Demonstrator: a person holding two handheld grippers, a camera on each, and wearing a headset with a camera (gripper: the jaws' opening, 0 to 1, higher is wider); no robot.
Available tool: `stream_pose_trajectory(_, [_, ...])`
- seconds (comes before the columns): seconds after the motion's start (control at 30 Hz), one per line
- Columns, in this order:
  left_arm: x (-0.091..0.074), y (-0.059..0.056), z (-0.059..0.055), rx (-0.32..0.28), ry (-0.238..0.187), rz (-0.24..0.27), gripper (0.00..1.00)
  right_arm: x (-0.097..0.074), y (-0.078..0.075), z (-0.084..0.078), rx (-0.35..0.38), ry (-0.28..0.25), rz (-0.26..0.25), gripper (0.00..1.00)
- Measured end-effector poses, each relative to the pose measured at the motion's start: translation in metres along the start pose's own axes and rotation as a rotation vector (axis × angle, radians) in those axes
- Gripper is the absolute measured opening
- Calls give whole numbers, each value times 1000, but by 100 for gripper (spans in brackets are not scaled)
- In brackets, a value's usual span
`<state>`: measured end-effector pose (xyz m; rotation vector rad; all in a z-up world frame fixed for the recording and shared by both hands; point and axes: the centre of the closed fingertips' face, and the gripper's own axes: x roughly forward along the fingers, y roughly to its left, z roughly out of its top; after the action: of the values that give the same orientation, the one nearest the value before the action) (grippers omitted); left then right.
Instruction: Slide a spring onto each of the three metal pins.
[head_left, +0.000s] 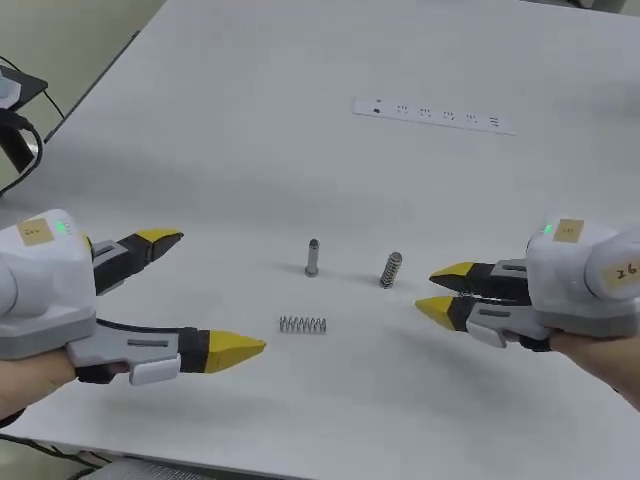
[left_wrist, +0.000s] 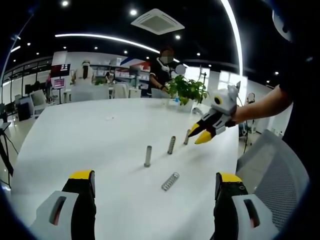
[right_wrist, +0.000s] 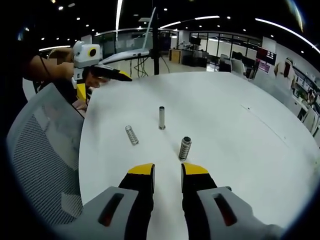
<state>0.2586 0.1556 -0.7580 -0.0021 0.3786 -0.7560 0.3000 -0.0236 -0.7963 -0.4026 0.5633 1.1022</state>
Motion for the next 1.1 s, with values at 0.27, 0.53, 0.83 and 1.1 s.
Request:
stream_pose_trajectory(0.27, [-3,0,-2,-3,2,3,98,15,21,4,-15,6,66,22])
stream_pose_trajectory(0.53, [-5,0,-3,1,5,6,98,33,39,18,-59,10,125,25])
stream_pose_trajectory(0.83, [-4,-1,-3,13,11,1,98,54,59,32,-140,32,187,24])
stream_pose_trajectory(1.1, [-5,0,-2,20,12,-1,98,73,73,36,-199,60,238,23])
